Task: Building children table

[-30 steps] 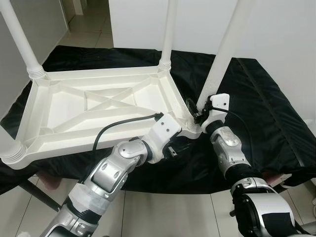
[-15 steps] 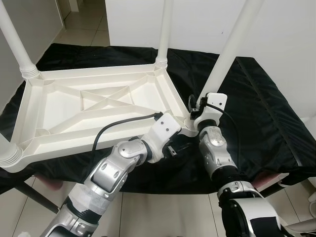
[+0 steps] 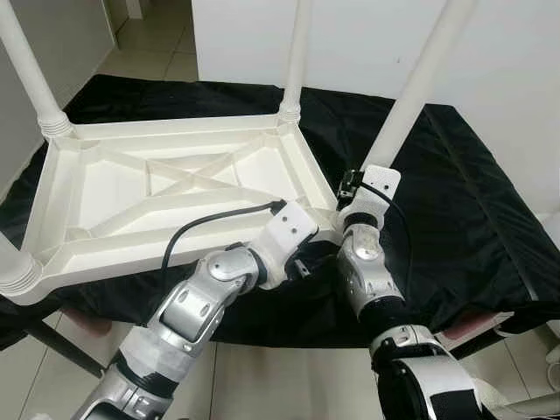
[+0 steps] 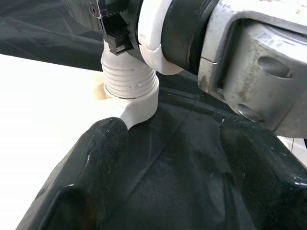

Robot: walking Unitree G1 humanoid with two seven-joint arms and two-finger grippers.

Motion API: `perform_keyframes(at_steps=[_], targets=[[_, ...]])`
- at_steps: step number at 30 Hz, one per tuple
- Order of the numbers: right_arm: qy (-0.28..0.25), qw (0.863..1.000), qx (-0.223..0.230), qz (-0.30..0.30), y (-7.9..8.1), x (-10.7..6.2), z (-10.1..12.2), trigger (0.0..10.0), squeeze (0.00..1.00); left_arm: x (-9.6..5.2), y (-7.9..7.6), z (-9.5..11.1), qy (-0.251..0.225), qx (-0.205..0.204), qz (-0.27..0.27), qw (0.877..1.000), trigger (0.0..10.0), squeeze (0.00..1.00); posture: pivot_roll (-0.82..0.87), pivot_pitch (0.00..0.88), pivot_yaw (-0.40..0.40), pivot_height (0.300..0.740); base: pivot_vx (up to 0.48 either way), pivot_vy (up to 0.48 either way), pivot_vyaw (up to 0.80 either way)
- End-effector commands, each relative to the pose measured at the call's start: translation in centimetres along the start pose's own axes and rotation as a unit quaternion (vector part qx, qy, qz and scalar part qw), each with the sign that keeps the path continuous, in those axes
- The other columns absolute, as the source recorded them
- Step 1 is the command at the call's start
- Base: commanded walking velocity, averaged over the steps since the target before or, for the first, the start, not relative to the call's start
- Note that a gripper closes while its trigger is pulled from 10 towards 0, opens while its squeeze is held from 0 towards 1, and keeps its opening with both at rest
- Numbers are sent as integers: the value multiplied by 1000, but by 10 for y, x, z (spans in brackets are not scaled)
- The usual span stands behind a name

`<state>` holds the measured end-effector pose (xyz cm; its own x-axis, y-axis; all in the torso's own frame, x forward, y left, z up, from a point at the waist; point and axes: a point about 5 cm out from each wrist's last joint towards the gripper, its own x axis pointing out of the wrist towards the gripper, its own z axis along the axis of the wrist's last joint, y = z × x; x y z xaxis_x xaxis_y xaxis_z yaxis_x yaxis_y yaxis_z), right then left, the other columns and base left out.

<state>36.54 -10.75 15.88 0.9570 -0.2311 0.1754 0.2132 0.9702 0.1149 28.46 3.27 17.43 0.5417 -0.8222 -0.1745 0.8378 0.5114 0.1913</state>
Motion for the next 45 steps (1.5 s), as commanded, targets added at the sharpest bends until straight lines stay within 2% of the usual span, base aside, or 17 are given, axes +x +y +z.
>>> perform_keyframes(at_steps=[1, 3, 4, 5, 6, 10, 16, 17, 24, 29, 32, 36, 41, 45], targets=[[74, 997, -19, 7, 2, -16, -32, 10000, 0, 2, -3, 2, -10, -1, -5, 1000, 10000, 0, 41, 34, -70, 740, 0, 0, 0], [64, 998, -13, 14, 2, -15, -29, 10000, 0, 2, -3, 1, -9, 0, -4, 1000, 10000, 0, 40, 32, -69, 740, 0, 0, 0], [57, 998, -8, 20, 2, -15, -28, 10000, 208, 2, -3, 1, -9, 0, -4, 1000, 10000, 0, 41, 29, -68, 740, 0, 0, 0], [57, 998, -8, 20, 2, -15, -28, 10000, 208, 2, -3, 1, -9, 0, -4, 1000, 10000, 0, 41, 29, -68, 740, 0, 0, 0], [36, 998, 14, 44, 2, -15, -22, 10000, 1000, 2, -3, 1, -9, 1, -4, 1000, 10000, 0, 41, 28, -68, 740, 0, 0, 0], [19, 999, 14, 40, -7, -10, -16, 10000, 1000, 2, -4, 2, -10, 2, -6, 1000, 10000, 0, 40, 23, -65, 740, 0, 0, 0], [23, 999, 7, 46, -14, -5, -15, 10000, 1000, 3, -3, 2, -10, 3, -7, 1000, 10000, 0, 37, 21, -61, 740, 0, 0, 0], [18, 998, 3, 62, -15, -4, -13, 10000, 20, 3, -3, 2, -10, 4, -7, 1000, 10000, 0, 38, 21, -62, 740, 0, 0, 0], [2, 985, -21, 169, -24, 2, -8, 10000, 0, 4, -3, 2, -10, 3, -8, 1000, 10000, 0, 34, 21, -60, 740, 0, 0, 0], [-2, 979, -36, 202, -31, 4, -6, 10000, 0, 4, -4, 3, -11, 3, -9, 1000, 10000, 0, 34, 22, -60, 740, 0, 0, 0], [11, 963, -58, 262, -44, 8, -8, 10000, 0, 4, -3, 3, -11, 4, -8, 1000, 10000, 0, 36, 20, -58, 740, 0, 0, 0], [12, 961, -62, 269, -46, 8, -8, 10000, 0, 4, -3, 3, -11, 3, -9, 1000, 10000, 0, 37, 19, -58, 740, 0, 0, 0], [25, 952, -80, 295, -61, 13, -9, 10000, 0, 3, -8, 3, -8, 5, -26, 1000, 10000, 0, 38, 22, -50, 740, 0, 0, 0], [29, 949, -86, 300, -66, 15, -8, 10000, 0, 3, -9, 3, -8, 6, -27, 1000, 10000, 0, 38, 23, -47, 740, 0, 0, 0]])
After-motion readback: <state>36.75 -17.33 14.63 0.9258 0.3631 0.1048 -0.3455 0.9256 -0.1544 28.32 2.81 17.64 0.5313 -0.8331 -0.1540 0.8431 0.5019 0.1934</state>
